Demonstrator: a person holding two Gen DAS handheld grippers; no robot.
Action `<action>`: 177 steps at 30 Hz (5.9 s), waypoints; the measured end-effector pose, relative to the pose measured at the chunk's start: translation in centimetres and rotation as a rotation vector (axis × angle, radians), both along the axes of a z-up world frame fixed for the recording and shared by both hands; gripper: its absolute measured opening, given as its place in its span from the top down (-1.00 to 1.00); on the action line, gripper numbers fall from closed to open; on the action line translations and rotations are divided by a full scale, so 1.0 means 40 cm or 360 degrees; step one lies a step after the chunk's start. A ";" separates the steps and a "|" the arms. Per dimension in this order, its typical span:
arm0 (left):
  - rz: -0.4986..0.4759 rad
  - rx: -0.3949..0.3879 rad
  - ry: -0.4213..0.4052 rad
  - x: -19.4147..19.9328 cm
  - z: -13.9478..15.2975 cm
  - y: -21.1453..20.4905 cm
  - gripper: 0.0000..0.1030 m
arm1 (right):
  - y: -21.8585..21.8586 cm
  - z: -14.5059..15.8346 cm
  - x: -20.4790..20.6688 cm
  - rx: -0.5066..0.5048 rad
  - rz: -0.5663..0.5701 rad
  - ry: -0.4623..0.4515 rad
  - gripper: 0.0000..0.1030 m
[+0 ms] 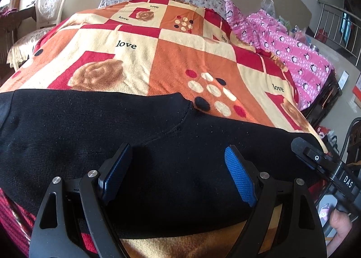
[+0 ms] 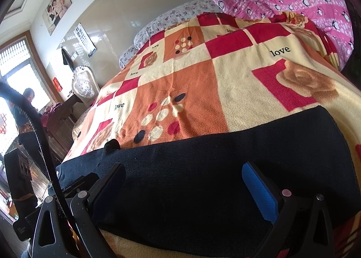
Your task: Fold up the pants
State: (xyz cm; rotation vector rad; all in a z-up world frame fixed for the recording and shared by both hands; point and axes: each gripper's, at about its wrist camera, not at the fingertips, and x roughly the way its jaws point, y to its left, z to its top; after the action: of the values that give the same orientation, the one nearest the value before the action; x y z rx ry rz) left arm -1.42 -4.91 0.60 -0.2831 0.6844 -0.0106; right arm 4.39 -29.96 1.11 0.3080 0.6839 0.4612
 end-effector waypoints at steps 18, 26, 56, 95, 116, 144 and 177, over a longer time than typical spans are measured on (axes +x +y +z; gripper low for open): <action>-0.0039 -0.0111 -0.0037 -0.004 0.001 0.024 -0.63 | 0.014 0.001 -0.003 -0.0075 -0.0014 0.0000 -1.00; -0.0043 -0.0130 -0.0048 -0.006 0.000 0.028 -0.63 | 0.009 -0.001 -0.004 -0.0051 -0.0012 -0.0001 -1.00; -0.0064 -0.0209 -0.0088 -0.018 -0.001 0.043 -0.63 | -0.147 0.160 -0.064 -0.0099 -0.0154 -0.0109 -0.69; -0.0269 -0.0374 -0.0186 -0.039 0.114 -0.002 -0.63 | -0.290 -0.043 -0.164 0.0261 -0.0321 -0.0069 0.82; -0.1022 0.0013 0.0444 0.179 0.195 -0.372 -0.63 | 0.147 0.022 -0.317 -0.1127 0.0003 -0.0975 0.83; -0.0504 -0.0353 0.0291 0.112 0.114 0.162 0.73 | 0.513 0.025 -0.348 -0.1403 0.0621 -0.1057 0.83; -0.0430 -0.0277 -0.0159 -0.090 0.001 0.085 -0.13 | 0.144 0.086 0.075 -0.0708 0.1705 -0.0339 -0.05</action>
State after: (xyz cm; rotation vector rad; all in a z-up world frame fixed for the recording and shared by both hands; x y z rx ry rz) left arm -5.02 -1.52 0.62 -0.3529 0.6189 -0.3417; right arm 7.38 -24.19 4.56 -0.5684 0.6813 1.3081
